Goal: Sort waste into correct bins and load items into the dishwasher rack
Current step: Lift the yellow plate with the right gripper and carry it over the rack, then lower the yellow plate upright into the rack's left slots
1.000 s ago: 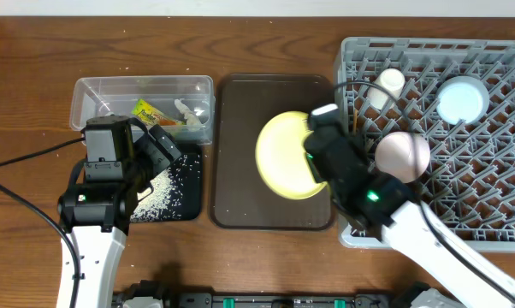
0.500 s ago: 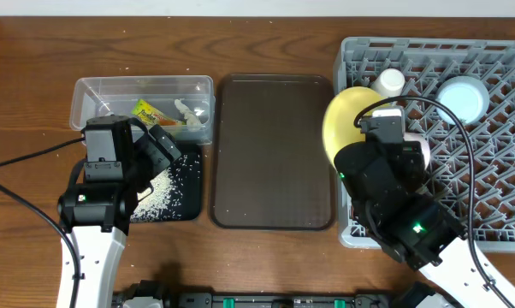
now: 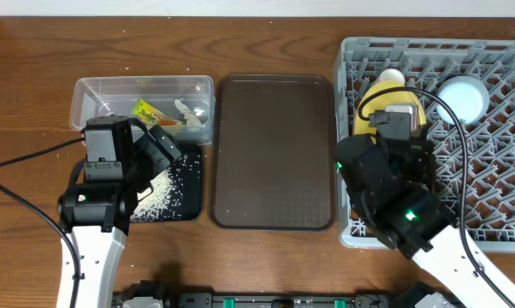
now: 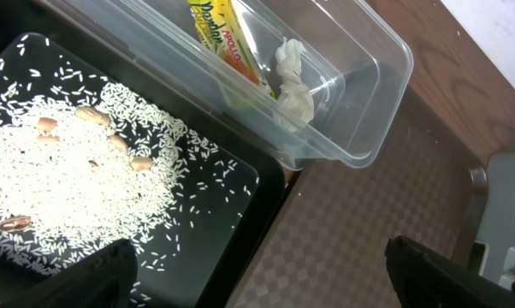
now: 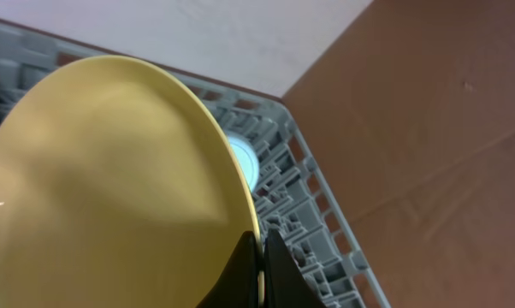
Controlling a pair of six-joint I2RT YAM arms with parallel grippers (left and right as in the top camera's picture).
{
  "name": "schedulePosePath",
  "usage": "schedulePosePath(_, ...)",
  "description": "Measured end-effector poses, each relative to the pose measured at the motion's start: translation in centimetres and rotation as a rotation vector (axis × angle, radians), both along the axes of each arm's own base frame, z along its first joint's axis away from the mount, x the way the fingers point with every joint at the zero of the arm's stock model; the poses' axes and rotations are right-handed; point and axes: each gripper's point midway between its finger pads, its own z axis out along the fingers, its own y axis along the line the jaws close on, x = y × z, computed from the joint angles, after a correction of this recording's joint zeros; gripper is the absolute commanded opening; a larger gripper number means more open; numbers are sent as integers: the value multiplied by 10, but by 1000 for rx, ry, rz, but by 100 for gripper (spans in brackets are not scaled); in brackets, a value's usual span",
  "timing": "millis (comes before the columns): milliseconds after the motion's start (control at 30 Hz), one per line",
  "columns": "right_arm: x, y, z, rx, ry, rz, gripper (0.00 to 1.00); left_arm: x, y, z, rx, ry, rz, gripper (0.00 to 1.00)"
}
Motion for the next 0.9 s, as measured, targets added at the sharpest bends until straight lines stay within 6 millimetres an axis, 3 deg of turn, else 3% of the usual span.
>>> schedulePosePath(267,21,-11,-21,-30,32,-84,1,0,0,0,0,0,0,95)
schedulePosePath(700,51,9,-50,1,33,-66,1,0,0,0,0,0,0,95)
schedulePosePath(900,62,17,-53,37,-9,-59,7,0,0,0,0,0,0,95)
